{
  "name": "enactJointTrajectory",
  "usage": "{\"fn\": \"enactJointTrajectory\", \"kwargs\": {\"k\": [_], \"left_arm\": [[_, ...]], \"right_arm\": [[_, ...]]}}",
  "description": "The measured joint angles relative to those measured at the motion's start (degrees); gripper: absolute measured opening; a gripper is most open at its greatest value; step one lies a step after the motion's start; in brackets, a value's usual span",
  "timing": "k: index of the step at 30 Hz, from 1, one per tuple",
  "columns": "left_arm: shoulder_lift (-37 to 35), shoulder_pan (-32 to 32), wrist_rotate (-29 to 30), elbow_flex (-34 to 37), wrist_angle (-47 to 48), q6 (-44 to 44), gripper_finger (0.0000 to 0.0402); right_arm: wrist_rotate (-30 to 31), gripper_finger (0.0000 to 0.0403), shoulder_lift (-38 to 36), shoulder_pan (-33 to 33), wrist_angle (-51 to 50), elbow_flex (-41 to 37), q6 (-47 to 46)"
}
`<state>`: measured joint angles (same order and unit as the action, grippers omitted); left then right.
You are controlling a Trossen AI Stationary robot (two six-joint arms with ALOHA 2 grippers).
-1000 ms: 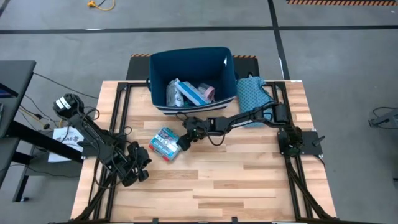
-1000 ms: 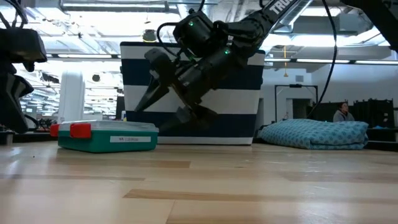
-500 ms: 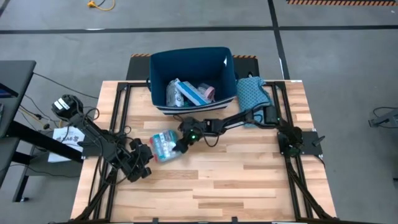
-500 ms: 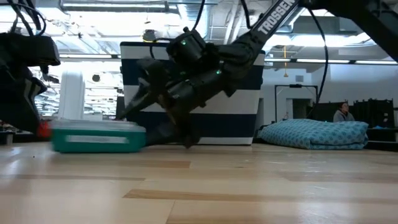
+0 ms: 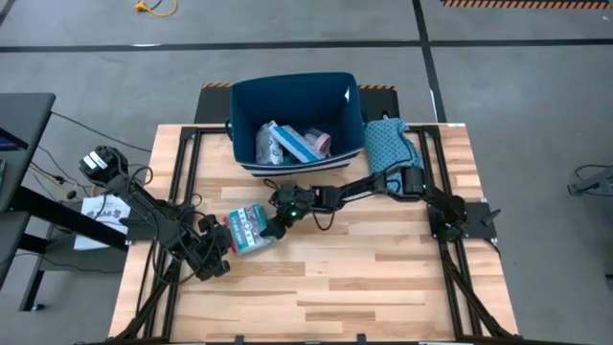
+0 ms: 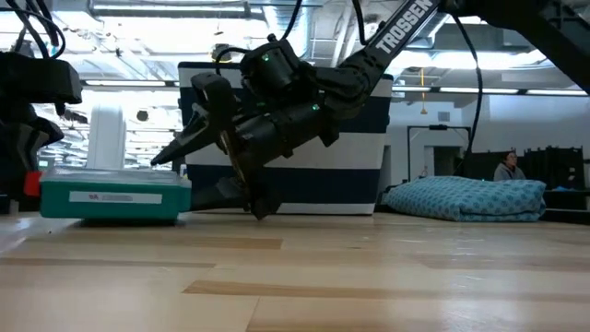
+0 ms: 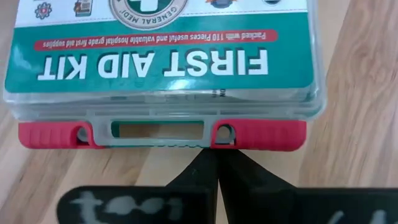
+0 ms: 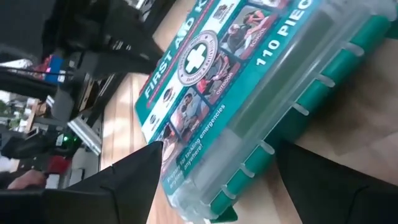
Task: Pack medical supplies into shirt
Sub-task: Put the first aid kit into the blue patterned shirt
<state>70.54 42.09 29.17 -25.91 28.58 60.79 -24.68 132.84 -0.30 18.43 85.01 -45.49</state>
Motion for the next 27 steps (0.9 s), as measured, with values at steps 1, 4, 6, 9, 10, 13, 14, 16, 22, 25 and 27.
{"fn": "enactJointTrajectory", "kwargs": {"k": [1,4,6,9,10,13,14,16,22,25,27], "left_arm": [[0.0,0.0,-0.1,0.0,0.0,-0.1,0.0],[0.0,0.0,0.0,0.0,0.0,-0.2,0.0],[0.0,0.0,0.0,0.0,0.2,-0.3,0.0],[0.0,0.0,0.7,0.0,0.4,-0.3,0.0],[0.0,0.0,0.8,0.0,0.4,-0.3,0.0],[0.0,-0.1,1.6,0.0,0.2,-0.5,0.0],[0.0,-0.1,1.7,0.0,0.0,-0.5,0.0],[0.0,-0.1,2.0,0.0,-0.5,-0.6,0.0],[0.0,-0.1,1.1,0.0,-0.4,-0.7,0.0],[0.0,-0.1,0.7,0.0,-0.3,-0.7,0.0],[0.0,-0.1,0.5,0.0,-0.7,-1.1,0.0]], "right_arm": [[-0.3,0.0303,0.0,0.2,0.1,0.0,0.1],[-2.3,0.0303,0.0,0.5,-0.9,0.0,-0.1],[-5.2,0.0303,0.0,0.6,-1.1,0.0,-0.6],[-6.0,0.0303,-0.2,1.3,-2.3,0.0,-0.2],[-5.9,0.0303,-0.2,1.6,-2.8,0.1,0.0],[-4.1,0.0303,-0.4,2.1,-5.7,0.3,0.1],[-2.8,0.0303,-0.5,2.3,-6.9,0.4,0.2],[-0.9,0.0303,-0.6,2.8,-8.3,0.5,0.6],[2.6,0.0303,-0.5,3.8,-6.7,0.4,0.5],[2.7,0.0303,-0.4,3.9,-4.6,0.2,-0.4],[2.6,0.0303,-0.3,3.9,-3.0,0.1,-0.3]]}}
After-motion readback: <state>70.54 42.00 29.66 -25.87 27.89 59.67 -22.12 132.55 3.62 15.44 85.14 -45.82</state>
